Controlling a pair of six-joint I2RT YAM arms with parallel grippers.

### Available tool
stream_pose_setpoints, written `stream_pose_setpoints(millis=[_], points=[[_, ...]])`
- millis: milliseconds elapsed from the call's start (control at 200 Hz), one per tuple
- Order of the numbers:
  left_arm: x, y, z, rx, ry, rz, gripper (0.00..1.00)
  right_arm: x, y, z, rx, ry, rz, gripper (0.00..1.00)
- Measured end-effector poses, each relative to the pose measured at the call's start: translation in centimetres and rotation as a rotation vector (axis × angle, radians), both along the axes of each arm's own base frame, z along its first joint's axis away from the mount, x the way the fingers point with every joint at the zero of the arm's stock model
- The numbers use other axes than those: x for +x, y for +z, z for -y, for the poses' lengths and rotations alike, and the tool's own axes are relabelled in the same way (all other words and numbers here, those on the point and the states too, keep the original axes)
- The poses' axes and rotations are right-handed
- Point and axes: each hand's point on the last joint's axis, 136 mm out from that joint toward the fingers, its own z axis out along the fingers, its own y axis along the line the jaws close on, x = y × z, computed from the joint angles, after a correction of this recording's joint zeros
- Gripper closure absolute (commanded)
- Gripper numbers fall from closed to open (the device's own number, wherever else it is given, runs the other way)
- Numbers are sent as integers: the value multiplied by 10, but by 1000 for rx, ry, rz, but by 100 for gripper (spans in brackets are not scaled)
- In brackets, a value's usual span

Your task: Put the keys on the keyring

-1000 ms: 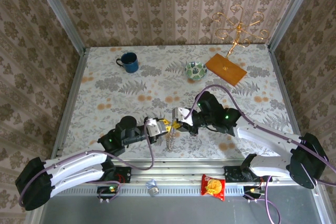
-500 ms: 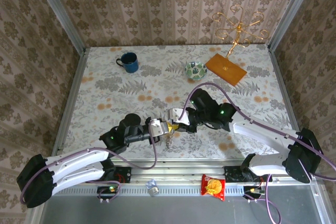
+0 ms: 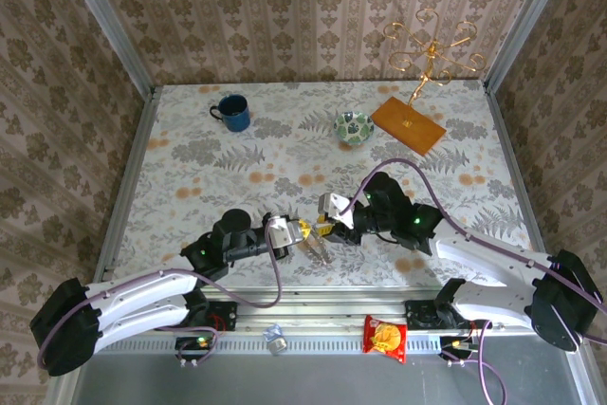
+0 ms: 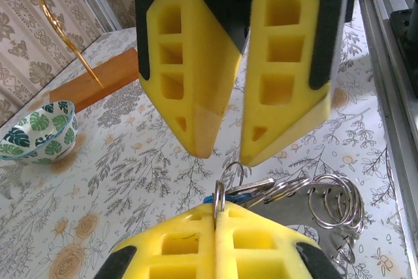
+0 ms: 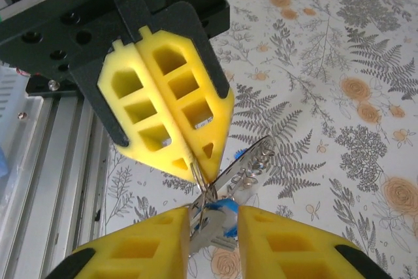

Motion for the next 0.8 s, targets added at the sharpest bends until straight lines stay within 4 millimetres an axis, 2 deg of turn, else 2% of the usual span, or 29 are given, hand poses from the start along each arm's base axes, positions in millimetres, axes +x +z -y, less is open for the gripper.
stream_pose_setpoints(millis=[180, 365, 620, 740, 800], points=[[1, 2, 0, -9, 4, 3, 100, 1, -3, -1, 1, -7, -22, 80], [1, 2, -1, -11, 7, 5, 100, -2, -8, -2, -7, 2, -47, 100], [1, 5, 0, -21, 7, 13, 100, 4, -7, 2, -2, -24, -67, 100], [1, 4, 0, -20, 5, 11, 100, 5, -20, 0, -23, -15, -104, 100], [0, 2, 0, -17, 3, 8, 100, 5, -25, -1, -31, -12, -124, 94]])
